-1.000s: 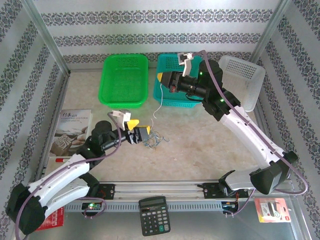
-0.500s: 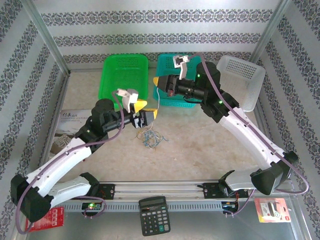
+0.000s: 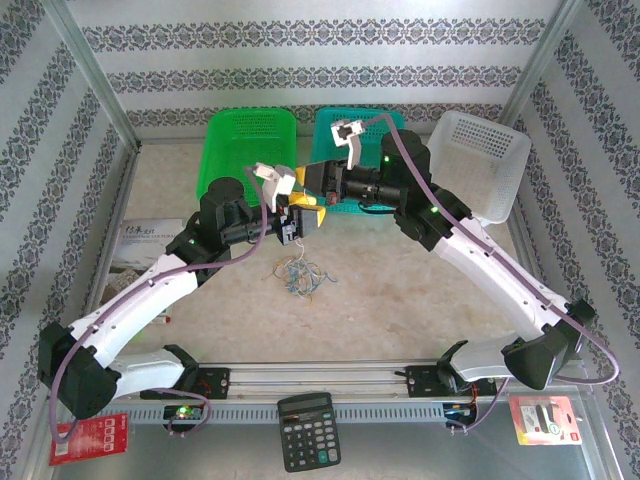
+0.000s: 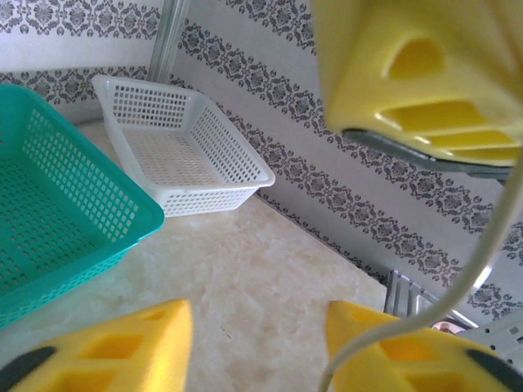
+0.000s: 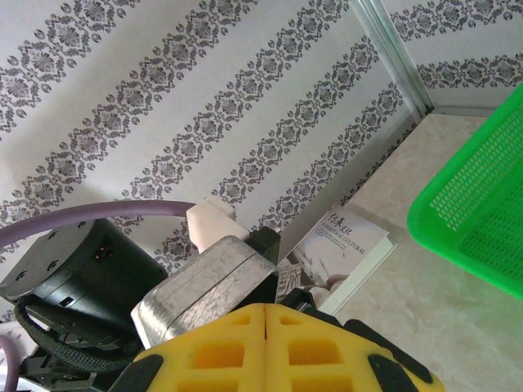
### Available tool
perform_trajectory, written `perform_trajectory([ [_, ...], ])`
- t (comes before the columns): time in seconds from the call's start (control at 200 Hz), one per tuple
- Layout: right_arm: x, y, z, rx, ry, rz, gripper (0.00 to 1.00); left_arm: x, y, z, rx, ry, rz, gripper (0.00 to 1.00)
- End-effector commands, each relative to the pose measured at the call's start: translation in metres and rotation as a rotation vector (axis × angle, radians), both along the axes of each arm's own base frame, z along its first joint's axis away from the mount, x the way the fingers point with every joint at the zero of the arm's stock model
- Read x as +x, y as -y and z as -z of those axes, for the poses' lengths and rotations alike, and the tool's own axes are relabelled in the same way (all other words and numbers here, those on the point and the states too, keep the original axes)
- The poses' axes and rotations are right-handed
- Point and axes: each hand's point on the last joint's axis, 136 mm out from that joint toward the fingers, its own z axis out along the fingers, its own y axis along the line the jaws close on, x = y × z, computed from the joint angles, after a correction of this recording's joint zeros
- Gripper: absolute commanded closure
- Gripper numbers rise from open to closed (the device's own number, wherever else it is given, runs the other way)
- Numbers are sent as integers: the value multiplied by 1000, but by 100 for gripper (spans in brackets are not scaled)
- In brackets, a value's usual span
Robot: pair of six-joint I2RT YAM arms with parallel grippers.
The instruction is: Untangle the cables
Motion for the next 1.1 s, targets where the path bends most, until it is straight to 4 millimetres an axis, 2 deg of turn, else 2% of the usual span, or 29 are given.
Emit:
perform_trajectory([
  [0.0,-4,-5,7,-15,13,-24,100,-1,0,-26,-58,65,20,63],
  [0.1,-4,-7,8,-16,12,-27,100,0,-1,-27,-70,66,17,76],
  [0.215,-1,-6,7,-14,15,-13,100,1,-1,-29,-83,68,12,100],
  [0.285,2,-3,5,-11,18,0,100,1,-3,-32,-95,72,4,100],
  [0.305,3,-2,5,-11,18,5,96,1,-3,-32,-98,72,3,100],
  [0.355,6,5,2,-3,24,25,73,3,-5,-34,-102,72,-12,100],
  [0.4,9,14,0,5,30,54,60,5,-7,-36,-107,71,-26,100],
  [0.48,16,35,1,20,33,124,47,11,-14,-40,-117,69,-74,100],
  [0.55,18,53,8,19,34,181,42,16,-21,-45,-129,65,-119,100],
  [0.644,17,66,36,-13,21,231,34,22,-27,-56,-147,62,-157,100],
  [0.804,14,73,121,-132,1,267,27,23,-27,-78,-170,64,-162,100],
  [0.944,3,63,189,-272,60,255,24,24,-26,-92,-197,53,-155,100],
  [1.094,-1,48,235,-355,132,252,23,25,-26,-101,-242,39,-157,100],
])
